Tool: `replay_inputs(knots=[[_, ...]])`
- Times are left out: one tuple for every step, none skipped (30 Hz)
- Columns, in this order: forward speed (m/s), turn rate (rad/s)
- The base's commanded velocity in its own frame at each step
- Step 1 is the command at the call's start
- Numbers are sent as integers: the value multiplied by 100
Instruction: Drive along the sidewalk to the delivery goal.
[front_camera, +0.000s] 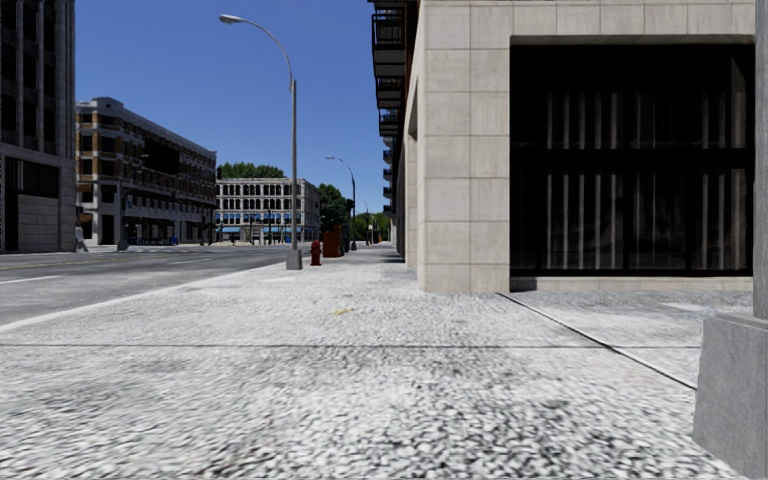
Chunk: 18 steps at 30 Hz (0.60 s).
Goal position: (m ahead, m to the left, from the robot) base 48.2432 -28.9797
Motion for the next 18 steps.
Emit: replay_inputs(knots=[[140,0],[133,0],[128,0],[128,0],[125,0],[122,0],[120,10],[120,10],[119,13],[119,13],[119,13],[119,13],[119,14],[119,14],[119,14],[119,14],[119,14],[119,14]])
